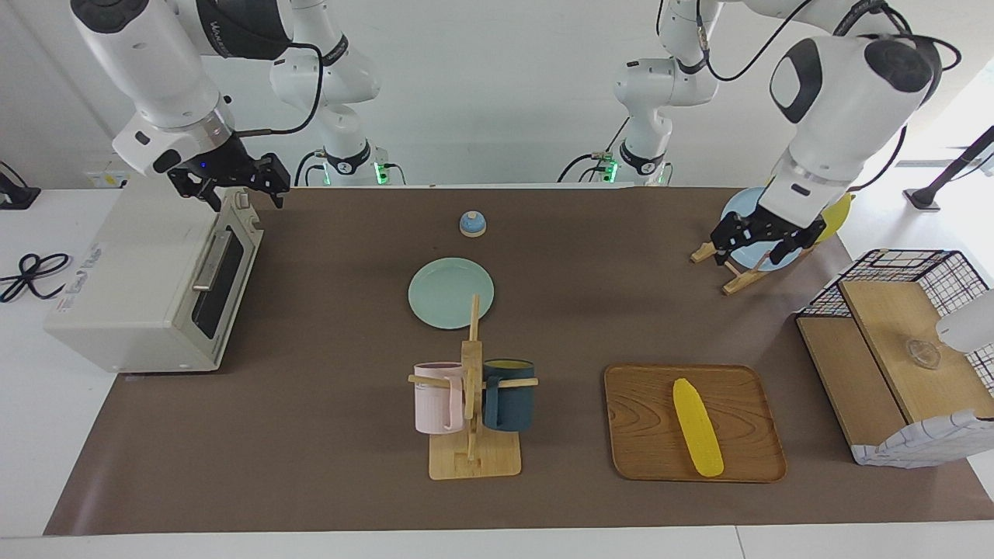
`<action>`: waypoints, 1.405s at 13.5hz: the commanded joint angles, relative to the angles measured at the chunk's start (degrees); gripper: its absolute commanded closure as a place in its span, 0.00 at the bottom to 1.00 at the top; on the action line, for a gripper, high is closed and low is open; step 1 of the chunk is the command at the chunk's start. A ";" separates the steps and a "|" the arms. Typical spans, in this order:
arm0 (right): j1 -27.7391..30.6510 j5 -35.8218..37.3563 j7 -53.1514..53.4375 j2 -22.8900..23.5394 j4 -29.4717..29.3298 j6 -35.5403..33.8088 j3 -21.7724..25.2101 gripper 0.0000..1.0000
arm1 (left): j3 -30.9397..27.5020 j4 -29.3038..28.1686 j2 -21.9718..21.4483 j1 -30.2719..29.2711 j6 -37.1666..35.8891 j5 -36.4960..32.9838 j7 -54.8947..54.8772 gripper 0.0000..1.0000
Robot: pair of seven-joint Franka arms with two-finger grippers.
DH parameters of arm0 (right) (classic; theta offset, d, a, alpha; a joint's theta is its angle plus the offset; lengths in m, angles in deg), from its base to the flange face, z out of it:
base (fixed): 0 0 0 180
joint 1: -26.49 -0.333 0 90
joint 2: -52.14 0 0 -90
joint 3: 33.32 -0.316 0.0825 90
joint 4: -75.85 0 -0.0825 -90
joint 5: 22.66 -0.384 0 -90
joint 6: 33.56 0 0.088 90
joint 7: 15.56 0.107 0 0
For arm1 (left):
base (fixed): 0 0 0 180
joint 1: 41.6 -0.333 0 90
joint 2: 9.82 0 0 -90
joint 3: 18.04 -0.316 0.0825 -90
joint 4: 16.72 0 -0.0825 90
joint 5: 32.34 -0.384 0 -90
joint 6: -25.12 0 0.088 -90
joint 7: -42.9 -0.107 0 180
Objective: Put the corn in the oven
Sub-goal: 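Reach the yellow corn on the wooden tray and grasp it with the left gripper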
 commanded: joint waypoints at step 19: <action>14.06 0.51 -6.41 -7.32 29.09 29.47 0.14 1.00 | -1.12 25.67 39.20 2.55 21.20 -0.59 -2.54 0.00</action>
